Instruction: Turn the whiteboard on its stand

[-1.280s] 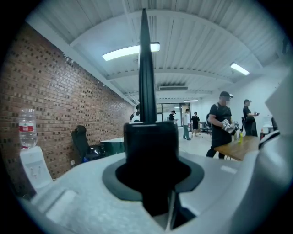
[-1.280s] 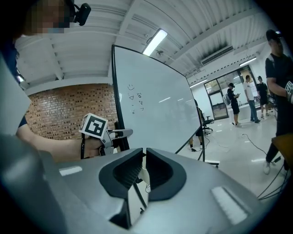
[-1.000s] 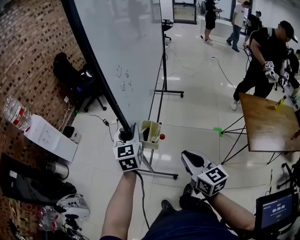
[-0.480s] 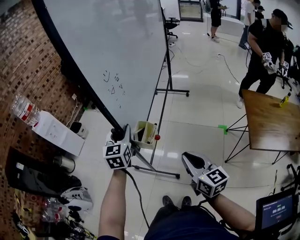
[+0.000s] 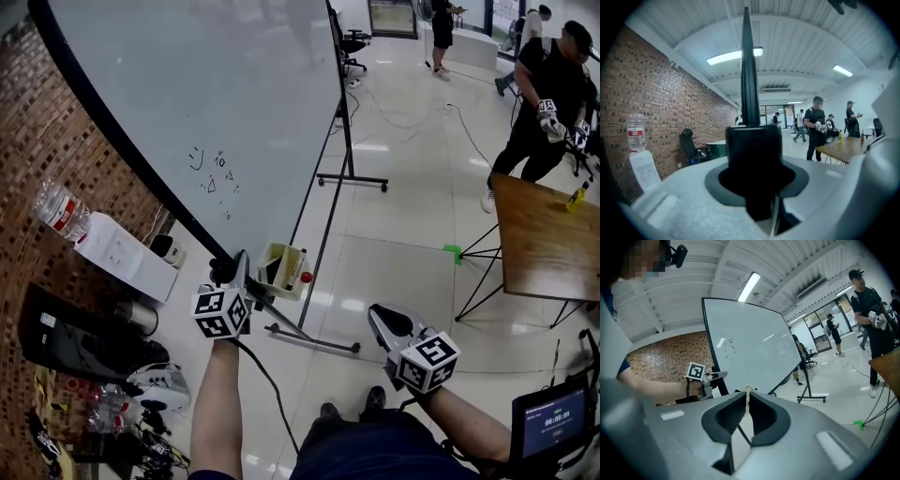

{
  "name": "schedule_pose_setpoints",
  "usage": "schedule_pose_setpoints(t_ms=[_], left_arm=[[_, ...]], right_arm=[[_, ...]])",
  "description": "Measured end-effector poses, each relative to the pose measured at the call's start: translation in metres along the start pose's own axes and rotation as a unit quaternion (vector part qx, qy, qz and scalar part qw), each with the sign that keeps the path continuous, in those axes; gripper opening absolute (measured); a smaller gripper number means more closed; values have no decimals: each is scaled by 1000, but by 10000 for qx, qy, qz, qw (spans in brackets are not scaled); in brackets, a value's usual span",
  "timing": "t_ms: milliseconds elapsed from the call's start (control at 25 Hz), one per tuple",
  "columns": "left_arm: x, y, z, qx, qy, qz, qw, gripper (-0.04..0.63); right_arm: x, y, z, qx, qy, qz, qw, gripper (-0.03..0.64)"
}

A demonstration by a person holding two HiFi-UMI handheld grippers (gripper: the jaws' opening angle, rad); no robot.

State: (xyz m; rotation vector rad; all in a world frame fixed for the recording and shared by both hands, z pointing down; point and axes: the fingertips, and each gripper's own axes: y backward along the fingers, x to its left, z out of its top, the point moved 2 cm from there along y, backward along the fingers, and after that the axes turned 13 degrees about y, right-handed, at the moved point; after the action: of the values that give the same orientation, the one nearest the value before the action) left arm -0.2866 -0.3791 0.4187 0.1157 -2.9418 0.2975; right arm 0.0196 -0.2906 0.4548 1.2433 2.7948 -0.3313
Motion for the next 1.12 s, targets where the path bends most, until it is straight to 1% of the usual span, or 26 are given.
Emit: schedule_pose_setpoints(t_ms=[120,240,360,520,600,760,960,1120], left_arm=[[-2,12,-3,-35,10,-9,10000,138],[-2,35,-10,-115,-7,-82,9999,138],[-2,56,-14,-186,-18,-172,9997,140],[-11,75,-15,-233,-67,-331,9992,140],[-13,82,-17,-236,-74,-366,9990,140],[-2,95,-16,-204,-34,-370,9991,140],[10,111,-20,-109,-27,-314,9994,138],[15,131,-21,-143,-50,-352,9993,138]], right_arm=[[-3,-3,1,-13,128,0,9999,25],[8,-8,2,-52,156,-116,9998,25],[33,-14,2,-40,294,-148,9995,25],[72,-15,-3,46,472,-10,9989,25],[87,-12,-10,100,462,-9,9989,25],[114,-10,-17,187,406,-58,9990,25],[127,7,-16,99,401,-84,9991,25],[128,31,-18,-9,370,-42,9993,25]])
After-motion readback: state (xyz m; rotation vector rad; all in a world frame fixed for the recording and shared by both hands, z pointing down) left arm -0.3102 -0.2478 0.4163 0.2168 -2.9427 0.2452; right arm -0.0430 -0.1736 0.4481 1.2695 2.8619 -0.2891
